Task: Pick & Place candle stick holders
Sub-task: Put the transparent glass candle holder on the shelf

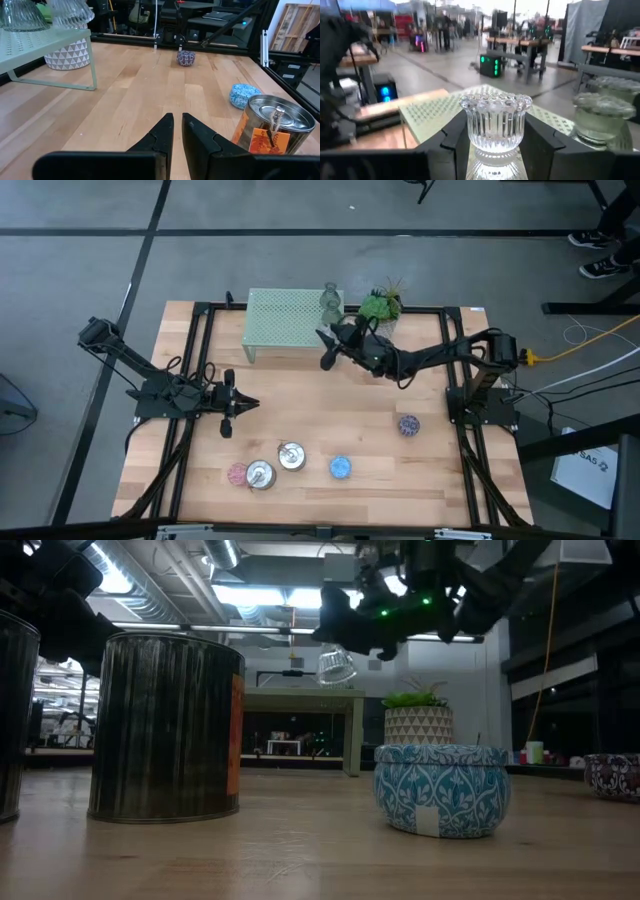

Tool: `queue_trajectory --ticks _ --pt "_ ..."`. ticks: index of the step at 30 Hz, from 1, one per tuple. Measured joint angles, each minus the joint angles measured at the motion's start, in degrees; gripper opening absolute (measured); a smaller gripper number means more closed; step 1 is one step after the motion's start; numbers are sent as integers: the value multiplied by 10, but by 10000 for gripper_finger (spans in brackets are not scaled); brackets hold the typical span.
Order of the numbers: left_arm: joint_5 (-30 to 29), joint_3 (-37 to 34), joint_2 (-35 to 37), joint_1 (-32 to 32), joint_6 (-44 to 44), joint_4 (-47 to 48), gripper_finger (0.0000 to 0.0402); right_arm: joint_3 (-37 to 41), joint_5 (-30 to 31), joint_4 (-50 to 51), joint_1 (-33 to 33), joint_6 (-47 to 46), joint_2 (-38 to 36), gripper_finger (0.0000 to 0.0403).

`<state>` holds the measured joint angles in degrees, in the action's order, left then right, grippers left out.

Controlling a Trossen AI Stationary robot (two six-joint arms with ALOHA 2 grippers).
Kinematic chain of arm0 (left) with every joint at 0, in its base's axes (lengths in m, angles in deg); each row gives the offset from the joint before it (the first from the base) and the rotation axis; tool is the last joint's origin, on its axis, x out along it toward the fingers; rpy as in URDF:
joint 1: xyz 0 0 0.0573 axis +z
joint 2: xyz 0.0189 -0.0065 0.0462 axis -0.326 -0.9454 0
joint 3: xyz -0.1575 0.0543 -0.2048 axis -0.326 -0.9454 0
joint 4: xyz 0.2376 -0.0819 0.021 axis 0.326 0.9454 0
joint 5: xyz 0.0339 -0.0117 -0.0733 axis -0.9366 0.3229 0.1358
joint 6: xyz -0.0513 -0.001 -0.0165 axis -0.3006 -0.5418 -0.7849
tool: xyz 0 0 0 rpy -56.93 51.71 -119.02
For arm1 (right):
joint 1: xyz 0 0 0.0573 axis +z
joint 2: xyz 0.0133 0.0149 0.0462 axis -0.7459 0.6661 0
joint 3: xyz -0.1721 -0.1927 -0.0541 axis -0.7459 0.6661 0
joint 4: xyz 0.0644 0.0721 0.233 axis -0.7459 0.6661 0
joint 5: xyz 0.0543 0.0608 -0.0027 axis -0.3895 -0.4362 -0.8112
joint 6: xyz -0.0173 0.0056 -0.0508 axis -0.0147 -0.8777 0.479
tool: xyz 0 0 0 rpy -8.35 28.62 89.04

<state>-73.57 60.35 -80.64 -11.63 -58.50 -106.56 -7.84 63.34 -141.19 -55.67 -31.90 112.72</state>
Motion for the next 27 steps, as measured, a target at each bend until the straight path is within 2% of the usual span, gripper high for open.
queue_trajectory --ticks 9,13,19,27 --pt "0 0 0 0 0 0 31 102 -2 -197 -15 -30 0 135" --pt "0 0 0 0 0 0 31 94 -4 -184 -16 -28 0 135" --pt "0 0 0 0 0 0 31 67 -15 -113 -16 -27 0 135" --pt "0 0 0 0 0 0 31 64 -15 -100 -20 -28 0 135"
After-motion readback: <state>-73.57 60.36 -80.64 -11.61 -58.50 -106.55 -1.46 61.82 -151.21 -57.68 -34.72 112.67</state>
